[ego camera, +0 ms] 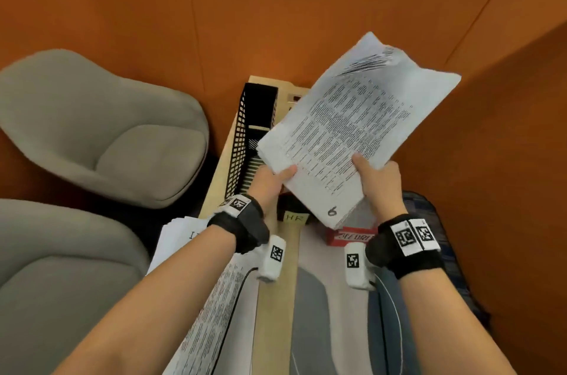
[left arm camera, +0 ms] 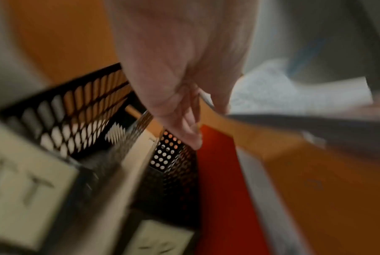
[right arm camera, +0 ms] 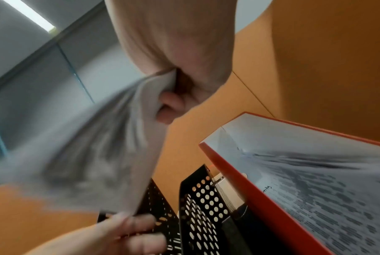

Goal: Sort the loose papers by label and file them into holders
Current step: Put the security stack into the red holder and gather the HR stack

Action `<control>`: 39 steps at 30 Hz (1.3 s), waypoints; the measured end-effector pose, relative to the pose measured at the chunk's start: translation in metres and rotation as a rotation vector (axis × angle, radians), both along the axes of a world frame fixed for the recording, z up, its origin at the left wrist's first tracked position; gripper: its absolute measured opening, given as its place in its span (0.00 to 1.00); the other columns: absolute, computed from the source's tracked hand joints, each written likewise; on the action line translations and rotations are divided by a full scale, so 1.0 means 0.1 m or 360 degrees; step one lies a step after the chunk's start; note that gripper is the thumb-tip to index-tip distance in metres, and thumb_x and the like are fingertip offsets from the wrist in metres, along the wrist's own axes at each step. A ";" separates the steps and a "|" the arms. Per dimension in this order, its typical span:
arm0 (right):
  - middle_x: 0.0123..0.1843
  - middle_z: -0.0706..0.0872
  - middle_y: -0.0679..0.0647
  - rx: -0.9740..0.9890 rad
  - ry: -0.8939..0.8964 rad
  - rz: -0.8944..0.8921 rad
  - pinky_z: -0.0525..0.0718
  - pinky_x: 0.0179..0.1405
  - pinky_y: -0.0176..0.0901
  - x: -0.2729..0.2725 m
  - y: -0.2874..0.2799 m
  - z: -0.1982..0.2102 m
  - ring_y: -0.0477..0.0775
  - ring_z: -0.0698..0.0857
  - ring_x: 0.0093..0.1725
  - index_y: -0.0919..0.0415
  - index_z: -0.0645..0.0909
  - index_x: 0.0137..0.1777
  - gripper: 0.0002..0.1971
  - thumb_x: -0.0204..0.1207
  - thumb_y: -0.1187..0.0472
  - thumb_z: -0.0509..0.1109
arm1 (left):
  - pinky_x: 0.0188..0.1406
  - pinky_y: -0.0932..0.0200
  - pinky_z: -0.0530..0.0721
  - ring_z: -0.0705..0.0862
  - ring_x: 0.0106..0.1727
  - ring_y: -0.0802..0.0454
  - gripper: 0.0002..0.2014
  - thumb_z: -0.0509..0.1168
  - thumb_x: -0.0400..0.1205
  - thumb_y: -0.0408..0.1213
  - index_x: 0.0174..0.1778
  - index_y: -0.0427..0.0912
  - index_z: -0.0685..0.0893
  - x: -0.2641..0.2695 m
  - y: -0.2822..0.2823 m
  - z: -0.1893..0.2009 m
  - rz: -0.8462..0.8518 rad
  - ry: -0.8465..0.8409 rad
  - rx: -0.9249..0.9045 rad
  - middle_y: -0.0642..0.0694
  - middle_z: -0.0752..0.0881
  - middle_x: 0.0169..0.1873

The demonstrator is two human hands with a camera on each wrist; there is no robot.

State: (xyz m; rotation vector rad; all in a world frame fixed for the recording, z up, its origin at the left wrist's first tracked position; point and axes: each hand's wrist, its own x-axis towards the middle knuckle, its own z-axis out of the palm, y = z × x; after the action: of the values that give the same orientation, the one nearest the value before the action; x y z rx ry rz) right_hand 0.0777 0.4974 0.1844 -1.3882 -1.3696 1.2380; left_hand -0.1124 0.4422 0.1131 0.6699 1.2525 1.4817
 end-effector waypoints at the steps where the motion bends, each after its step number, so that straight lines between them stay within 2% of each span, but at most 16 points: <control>1: 0.57 0.89 0.59 0.0081 -0.0145 -0.0153 0.85 0.45 0.43 -0.02 0.07 -0.04 0.60 0.88 0.56 0.67 0.83 0.62 0.17 0.79 0.56 0.71 | 0.53 0.54 0.88 0.85 0.57 0.49 0.15 0.63 0.83 0.35 0.67 0.41 0.77 -0.03 0.04 -0.09 -0.0096 0.0429 -0.0088 0.41 0.84 0.63; 3: 0.52 0.88 0.59 0.0249 -0.0254 -0.0387 0.77 0.34 0.37 -0.09 0.12 -0.06 0.60 0.87 0.52 0.72 0.82 0.60 0.20 0.81 0.54 0.68 | 0.62 0.47 0.83 0.83 0.63 0.43 0.16 0.61 0.84 0.39 0.68 0.42 0.77 -0.06 0.11 -0.37 -0.0441 0.1360 -0.0308 0.40 0.81 0.66; 5: 0.42 0.85 0.58 0.0379 -0.0239 -0.0487 0.71 0.32 0.38 -0.21 0.08 -0.06 0.62 0.86 0.48 0.74 0.80 0.58 0.21 0.84 0.53 0.63 | 0.73 0.47 0.73 0.74 0.74 0.41 0.24 0.59 0.84 0.36 0.77 0.42 0.68 -0.04 0.15 -0.65 -0.0845 0.1961 -0.0512 0.42 0.67 0.78; 7: 0.35 0.83 0.71 0.0484 -0.0241 -0.0492 0.73 0.33 0.54 -0.36 0.00 -0.10 0.70 0.84 0.41 0.70 0.80 0.43 0.22 0.85 0.49 0.58 | 0.76 0.44 0.70 0.67 0.79 0.39 0.29 0.58 0.84 0.32 0.82 0.42 0.58 -0.01 0.18 -0.85 -0.1161 0.2136 -0.0693 0.44 0.55 0.82; 8: 0.36 0.82 0.76 0.0541 -0.0213 -0.0485 0.74 0.33 0.58 -0.44 -0.03 -0.13 0.71 0.83 0.38 0.65 0.78 0.39 0.24 0.85 0.46 0.56 | 0.74 0.43 0.71 0.68 0.78 0.38 0.28 0.57 0.84 0.32 0.81 0.40 0.59 0.01 0.18 -0.91 -0.1261 0.2199 -0.0739 0.43 0.59 0.80; 9: 0.40 0.83 0.77 0.0585 -0.0180 -0.0493 0.73 0.35 0.57 -0.49 0.00 -0.19 0.69 0.82 0.38 0.66 0.79 0.42 0.24 0.85 0.46 0.54 | 0.71 0.43 0.73 0.72 0.75 0.37 0.24 0.56 0.85 0.31 0.78 0.37 0.63 0.03 0.19 -0.94 -0.1305 0.2282 -0.0738 0.41 0.66 0.76; 10: 0.47 0.84 0.76 0.0592 -0.0188 -0.0507 0.73 0.38 0.52 -0.54 0.04 -0.26 0.66 0.83 0.43 0.70 0.80 0.54 0.24 0.86 0.47 0.54 | 0.67 0.43 0.76 0.75 0.71 0.35 0.19 0.55 0.84 0.30 0.73 0.35 0.67 0.06 0.19 -0.95 -0.1323 0.2357 -0.0726 0.37 0.72 0.70; 12: 0.59 0.84 0.69 0.0482 -0.0296 -0.0521 0.73 0.43 0.39 -0.61 0.11 -0.44 0.64 0.84 0.56 0.67 0.69 0.75 0.23 0.87 0.52 0.55 | 0.61 0.45 0.78 0.79 0.64 0.35 0.16 0.54 0.82 0.25 0.66 0.35 0.73 0.11 0.18 -0.98 -0.1329 0.2501 -0.0639 0.34 0.77 0.62; 15: 0.58 0.85 0.66 0.0367 -0.0475 -0.0342 0.77 0.45 0.43 -0.74 0.13 -0.84 0.64 0.85 0.55 0.65 0.65 0.76 0.21 0.87 0.57 0.55 | 0.57 0.47 0.78 0.81 0.59 0.36 0.14 0.55 0.81 0.26 0.61 0.38 0.76 0.17 0.13 -1.10 -0.1322 0.2642 -0.0501 0.36 0.81 0.56; 20: 0.51 0.85 0.69 0.0004 -0.1049 0.0123 0.82 0.43 0.53 -0.82 0.05 -1.60 0.69 0.85 0.49 0.65 0.64 0.72 0.20 0.81 0.69 0.55 | 0.62 0.47 0.76 0.77 0.61 0.37 0.23 0.53 0.82 0.25 0.72 0.44 0.71 0.18 0.05 -1.27 -0.1187 0.2596 -0.0389 0.38 0.80 0.58; 23: 0.54 0.84 0.69 -0.0037 -0.1118 0.0192 0.81 0.48 0.51 -0.80 0.04 -1.72 0.65 0.84 0.50 0.66 0.64 0.70 0.21 0.77 0.75 0.53 | 0.63 0.49 0.75 0.76 0.63 0.37 0.23 0.53 0.83 0.24 0.73 0.44 0.71 0.20 0.04 -1.25 -0.1179 0.2571 -0.0405 0.36 0.78 0.60; 29: 0.67 0.82 0.64 -0.0333 -0.1321 0.0523 0.78 0.66 0.51 -0.73 0.10 -1.48 0.63 0.79 0.69 0.69 0.78 0.68 0.17 0.84 0.61 0.60 | 0.59 0.49 0.78 0.81 0.61 0.38 0.14 0.57 0.82 0.28 0.62 0.39 0.81 0.13 0.04 -1.19 -0.1230 0.2405 -0.0418 0.37 0.80 0.60; 33: 0.57 0.86 0.67 -0.0205 -0.1246 0.0360 0.83 0.55 0.50 -0.61 -0.02 -1.48 0.66 0.85 0.57 0.72 0.79 0.59 0.19 0.81 0.55 0.65 | 0.68 0.48 0.78 0.76 0.71 0.40 0.20 0.63 0.80 0.27 0.68 0.42 0.78 0.06 -0.11 -1.21 -0.1265 0.2331 -0.0330 0.42 0.66 0.77; 35: 0.53 0.86 0.67 -0.0024 -0.1230 0.0153 0.85 0.49 0.52 -0.53 -0.15 -1.45 0.67 0.86 0.51 0.69 0.76 0.56 0.15 0.81 0.55 0.65 | 0.65 0.51 0.80 0.78 0.68 0.44 0.18 0.63 0.79 0.28 0.65 0.43 0.80 0.03 -0.33 -1.04 -0.1008 0.2296 -0.0133 0.45 0.70 0.74; 37: 0.51 0.85 0.65 0.0040 -0.1224 0.0102 0.85 0.46 0.52 -0.41 -0.28 -1.44 0.67 0.86 0.49 0.66 0.72 0.57 0.10 0.82 0.60 0.63 | 0.59 0.55 0.81 0.81 0.58 0.50 0.12 0.60 0.79 0.27 0.54 0.42 0.82 -0.11 -0.63 -0.86 -0.0420 0.2101 -0.0028 0.48 0.79 0.60; 39: 0.49 0.83 0.63 -0.0037 -0.1142 0.0098 0.82 0.42 0.48 -0.30 -0.42 -1.47 0.63 0.83 0.45 0.66 0.72 0.54 0.06 0.81 0.65 0.61 | 0.56 0.52 0.80 0.78 0.53 0.50 0.09 0.60 0.76 0.25 0.48 0.41 0.80 -0.44 -0.97 -0.81 0.0305 0.1857 -0.0226 0.47 0.79 0.51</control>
State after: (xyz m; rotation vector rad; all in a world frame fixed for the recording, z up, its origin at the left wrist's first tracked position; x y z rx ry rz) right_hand 0.0477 0.4554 0.0371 -1.9210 -1.8799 0.8085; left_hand -0.1559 0.3448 0.0324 1.4405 2.3090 1.0891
